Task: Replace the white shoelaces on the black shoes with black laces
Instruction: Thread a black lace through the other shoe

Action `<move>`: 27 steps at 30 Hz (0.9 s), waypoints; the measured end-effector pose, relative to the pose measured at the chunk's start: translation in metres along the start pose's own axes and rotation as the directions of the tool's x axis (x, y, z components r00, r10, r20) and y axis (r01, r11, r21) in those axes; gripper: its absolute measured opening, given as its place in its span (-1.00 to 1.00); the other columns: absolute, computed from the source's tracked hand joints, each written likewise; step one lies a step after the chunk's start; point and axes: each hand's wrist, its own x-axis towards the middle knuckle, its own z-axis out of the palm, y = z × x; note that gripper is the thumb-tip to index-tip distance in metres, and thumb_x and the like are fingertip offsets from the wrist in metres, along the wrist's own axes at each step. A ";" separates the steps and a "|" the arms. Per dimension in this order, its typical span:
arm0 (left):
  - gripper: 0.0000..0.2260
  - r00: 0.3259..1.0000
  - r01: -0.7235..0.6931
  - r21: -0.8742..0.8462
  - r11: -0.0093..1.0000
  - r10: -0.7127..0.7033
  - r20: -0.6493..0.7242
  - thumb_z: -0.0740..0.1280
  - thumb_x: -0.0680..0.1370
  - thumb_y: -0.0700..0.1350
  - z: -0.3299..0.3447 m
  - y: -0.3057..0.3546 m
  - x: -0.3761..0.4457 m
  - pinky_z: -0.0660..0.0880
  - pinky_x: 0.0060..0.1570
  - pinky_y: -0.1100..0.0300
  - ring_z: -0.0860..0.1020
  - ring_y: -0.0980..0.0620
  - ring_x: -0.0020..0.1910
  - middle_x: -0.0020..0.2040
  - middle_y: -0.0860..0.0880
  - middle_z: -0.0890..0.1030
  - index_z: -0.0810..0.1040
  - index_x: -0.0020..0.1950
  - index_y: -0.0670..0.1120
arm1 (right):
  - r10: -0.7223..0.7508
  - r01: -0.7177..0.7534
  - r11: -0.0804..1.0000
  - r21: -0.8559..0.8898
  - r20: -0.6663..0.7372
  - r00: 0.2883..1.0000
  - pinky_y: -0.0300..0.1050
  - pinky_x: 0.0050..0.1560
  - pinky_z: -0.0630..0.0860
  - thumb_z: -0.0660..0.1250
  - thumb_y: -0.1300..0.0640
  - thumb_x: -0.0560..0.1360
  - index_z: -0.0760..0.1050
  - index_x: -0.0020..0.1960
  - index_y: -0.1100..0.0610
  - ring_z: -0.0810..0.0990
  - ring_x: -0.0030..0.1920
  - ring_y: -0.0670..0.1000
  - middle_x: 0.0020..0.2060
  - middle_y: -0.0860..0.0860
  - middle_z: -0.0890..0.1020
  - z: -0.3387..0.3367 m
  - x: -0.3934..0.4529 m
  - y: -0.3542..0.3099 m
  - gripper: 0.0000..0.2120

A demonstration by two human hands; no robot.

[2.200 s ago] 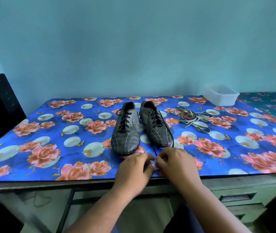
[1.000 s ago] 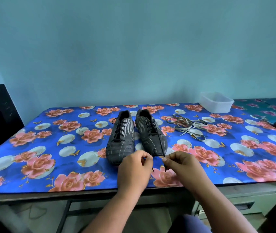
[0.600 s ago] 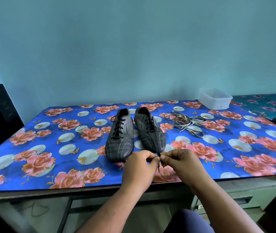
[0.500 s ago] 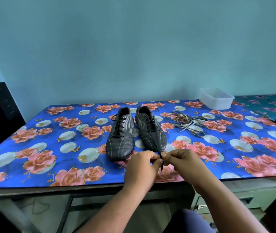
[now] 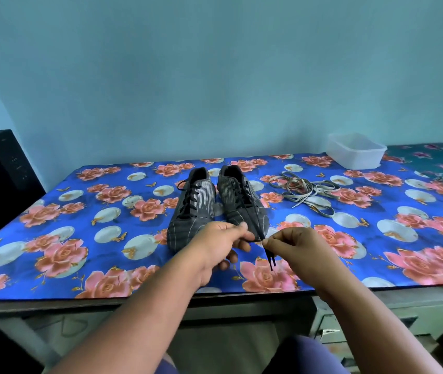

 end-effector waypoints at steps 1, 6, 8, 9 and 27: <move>-0.70 0.999 0.024 -0.028 0.999 -0.025 -0.035 0.26 0.69 0.02 0.000 0.004 0.009 0.15 -0.59 0.34 0.32 0.14 -0.55 -0.38 0.06 0.56 0.66 0.08 -0.18 | 0.001 -0.001 1.000 0.027 0.009 1.000 -0.33 -0.52 0.21 0.44 0.08 0.55 0.65 -0.21 0.19 0.22 -0.57 -0.11 -0.55 -0.04 0.47 -0.001 0.000 -0.001 -0.77; -0.87 0.999 0.032 -0.106 0.994 -0.030 0.021 0.21 0.72 -0.07 0.002 0.028 0.042 0.05 -0.66 0.38 0.17 0.17 -0.62 -0.49 0.08 0.30 0.46 0.09 -0.12 | -0.051 0.047 0.998 0.029 0.140 0.989 -0.35 -0.46 0.27 0.39 0.06 0.60 0.65 -0.12 0.14 0.28 -0.54 -0.15 -0.25 0.14 0.67 -0.005 0.000 -0.004 -0.81; -0.81 0.996 0.063 -0.076 0.995 -0.059 0.059 0.17 0.73 -0.08 0.006 0.033 0.050 0.05 -0.68 0.37 0.16 0.18 -0.63 -0.51 0.09 0.28 0.51 0.14 -0.16 | -0.061 0.056 0.998 0.029 0.177 0.982 -0.35 -0.43 0.29 0.38 0.06 0.60 0.65 -0.09 0.13 0.31 -0.49 -0.13 -0.26 0.12 0.65 -0.007 0.004 -0.001 -0.82; -0.75 0.994 0.088 -0.072 0.994 -0.082 0.077 0.14 0.74 -0.07 0.007 0.034 0.053 0.06 -0.69 0.36 0.16 0.19 -0.63 -0.52 0.10 0.28 0.54 0.19 -0.19 | -0.069 0.065 0.997 0.029 0.201 0.977 -0.36 -0.41 0.30 0.38 0.06 0.60 0.65 -0.08 0.13 0.33 -0.47 -0.14 -0.29 0.06 0.63 -0.009 0.005 -0.001 -0.83; -0.75 0.937 -0.207 0.679 0.705 0.342 -0.069 0.40 0.60 0.02 -0.018 0.040 0.075 0.46 -0.42 0.24 0.60 0.06 -0.49 -0.34 0.02 0.68 0.56 -0.23 -0.07 | -0.126 0.157 0.879 -0.450 0.099 0.987 -0.15 -0.18 0.51 0.41 0.06 0.55 0.61 -0.20 -0.04 0.60 -0.28 -0.11 -0.33 -0.13 0.66 -0.042 0.082 0.014 -0.85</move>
